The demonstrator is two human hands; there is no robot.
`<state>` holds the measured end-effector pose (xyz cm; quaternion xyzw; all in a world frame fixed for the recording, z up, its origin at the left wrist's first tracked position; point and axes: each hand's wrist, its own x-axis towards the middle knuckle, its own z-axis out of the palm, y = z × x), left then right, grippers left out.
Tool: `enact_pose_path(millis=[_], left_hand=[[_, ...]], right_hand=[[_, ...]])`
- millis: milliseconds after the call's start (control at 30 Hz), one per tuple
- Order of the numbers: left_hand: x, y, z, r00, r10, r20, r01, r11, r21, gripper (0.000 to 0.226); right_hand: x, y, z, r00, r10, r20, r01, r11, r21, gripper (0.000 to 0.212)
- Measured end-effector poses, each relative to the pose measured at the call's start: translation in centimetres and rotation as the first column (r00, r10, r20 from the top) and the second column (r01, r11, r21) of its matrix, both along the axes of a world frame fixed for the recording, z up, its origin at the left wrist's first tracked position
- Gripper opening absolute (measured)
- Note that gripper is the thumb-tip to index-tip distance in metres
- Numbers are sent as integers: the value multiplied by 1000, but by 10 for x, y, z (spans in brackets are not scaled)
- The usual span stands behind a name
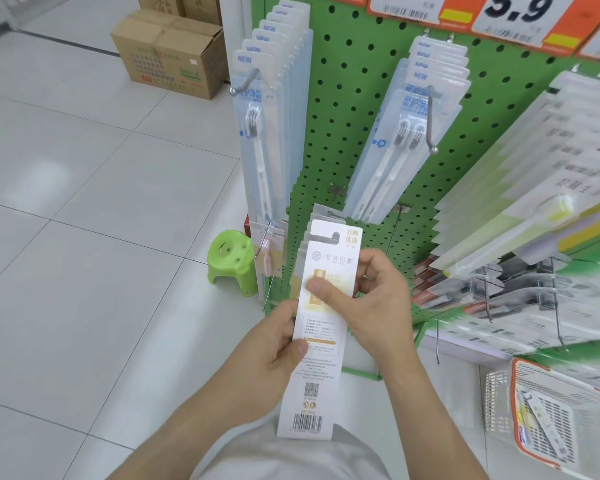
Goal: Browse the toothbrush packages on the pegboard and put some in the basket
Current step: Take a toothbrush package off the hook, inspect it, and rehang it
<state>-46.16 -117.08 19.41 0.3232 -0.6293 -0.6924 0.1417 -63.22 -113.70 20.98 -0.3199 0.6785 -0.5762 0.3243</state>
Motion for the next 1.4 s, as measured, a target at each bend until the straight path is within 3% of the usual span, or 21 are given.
enact_pose_path(millis=[100, 300, 467, 733, 867, 1000, 1100, 1300, 1400], left_hand=[[-2, 1, -1, 1000, -3, 3, 3, 1000, 20, 43], [-5, 2, -1, 1000, 22, -1, -22, 997, 73, 43], [-3, 1, -3, 999, 39, 22, -41, 996, 77, 42], [2, -2, -4, 992, 129, 8, -129, 989, 69, 42], [4, -2, -7, 987, 159, 1, -159, 985, 73, 41], [6, -3, -12, 968, 250, -23, -247, 965, 93, 29], [6, -5, -12, 952, 304, -34, -299, 949, 106, 35], [8, -4, -14, 942, 334, -22, -330, 938, 103, 43], [7, -4, -16, 927, 375, -5, -373, 923, 93, 33]], right_hand=[[-3, 3, -3, 999, 42, 11, -42, 999, 17, 45], [-9, 9, -16, 980, 95, 174, -89, 995, -42, 29], [-5, 15, -28, 984, 163, 66, -162, 987, -18, 25], [2, 32, -33, 962, 273, 16, -273, 961, 49, 70], [5, 41, -38, 945, 324, 41, -327, 940, 97, 70], [6, 48, -35, 893, 448, 51, -450, 880, 153, 87], [10, 50, -31, 842, 527, 117, -540, 823, 179, 95], [12, 52, -23, 818, 544, 190, -572, 803, 165, 97], [11, 53, -24, 800, 564, 204, -597, 782, 181, 105]])
